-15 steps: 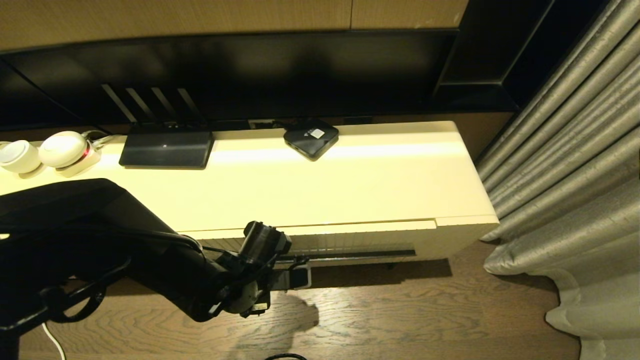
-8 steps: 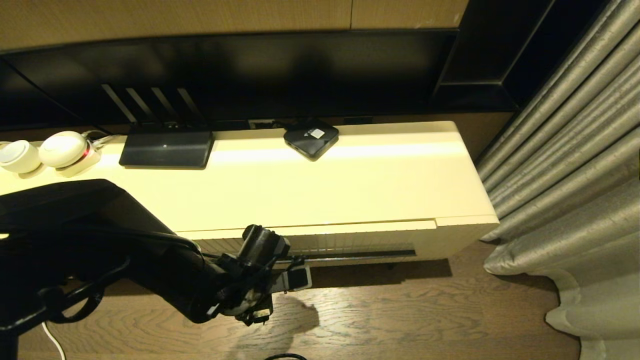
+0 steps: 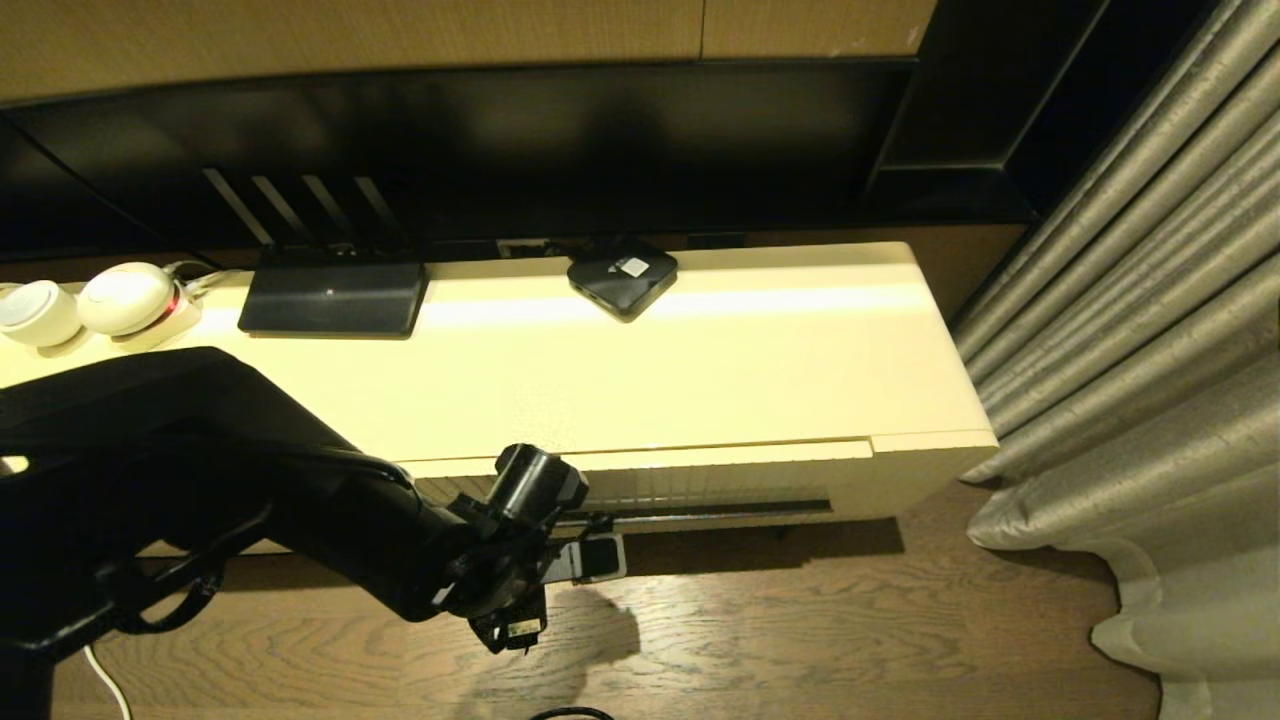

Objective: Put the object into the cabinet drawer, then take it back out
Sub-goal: Open the drawer

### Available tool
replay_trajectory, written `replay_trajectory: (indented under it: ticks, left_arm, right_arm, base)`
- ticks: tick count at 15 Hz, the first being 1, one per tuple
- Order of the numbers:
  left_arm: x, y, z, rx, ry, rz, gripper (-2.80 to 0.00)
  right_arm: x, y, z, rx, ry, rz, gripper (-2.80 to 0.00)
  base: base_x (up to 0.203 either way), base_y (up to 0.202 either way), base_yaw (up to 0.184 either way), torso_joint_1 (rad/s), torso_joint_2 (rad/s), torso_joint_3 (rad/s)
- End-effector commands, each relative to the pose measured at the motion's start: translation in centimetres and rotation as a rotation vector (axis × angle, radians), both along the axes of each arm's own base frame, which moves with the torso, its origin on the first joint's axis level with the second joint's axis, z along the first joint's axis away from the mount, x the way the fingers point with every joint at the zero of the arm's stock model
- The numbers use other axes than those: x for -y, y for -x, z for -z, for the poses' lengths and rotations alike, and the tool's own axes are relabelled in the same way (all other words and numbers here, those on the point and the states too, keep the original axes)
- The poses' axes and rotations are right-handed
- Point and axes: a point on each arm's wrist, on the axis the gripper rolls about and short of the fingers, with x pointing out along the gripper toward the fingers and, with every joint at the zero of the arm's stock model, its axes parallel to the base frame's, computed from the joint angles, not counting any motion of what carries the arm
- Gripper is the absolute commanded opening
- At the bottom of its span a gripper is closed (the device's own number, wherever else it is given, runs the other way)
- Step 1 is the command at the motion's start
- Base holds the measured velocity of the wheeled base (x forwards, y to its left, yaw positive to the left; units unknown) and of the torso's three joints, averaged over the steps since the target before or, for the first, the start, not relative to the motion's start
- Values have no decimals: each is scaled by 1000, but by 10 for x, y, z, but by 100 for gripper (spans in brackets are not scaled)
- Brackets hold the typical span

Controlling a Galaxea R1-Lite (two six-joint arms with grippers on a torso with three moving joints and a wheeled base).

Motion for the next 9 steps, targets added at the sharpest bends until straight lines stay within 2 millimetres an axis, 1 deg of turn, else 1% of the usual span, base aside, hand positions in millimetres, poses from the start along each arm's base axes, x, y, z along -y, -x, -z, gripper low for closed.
replay_trajectory:
  ticks: [1, 4, 9]
  left_arm:
    - [1, -4, 11, -35, -5, 14, 0]
    - [3, -7, 20, -53, -19, 20, 0]
    - [4, -15, 24, -50, -47, 47, 0]
  right_arm:
    - [0, 0, 0, -1, 0, -1, -280]
    - [0, 0, 0, -1, 0, -1, -280]
    - [0, 0, 0, -1, 0, -1, -280]
  base:
    - [0, 0, 0, 0, 0, 0]
    - [0, 0, 0, 0, 0, 0]
    - [0, 0, 0, 0, 0, 0]
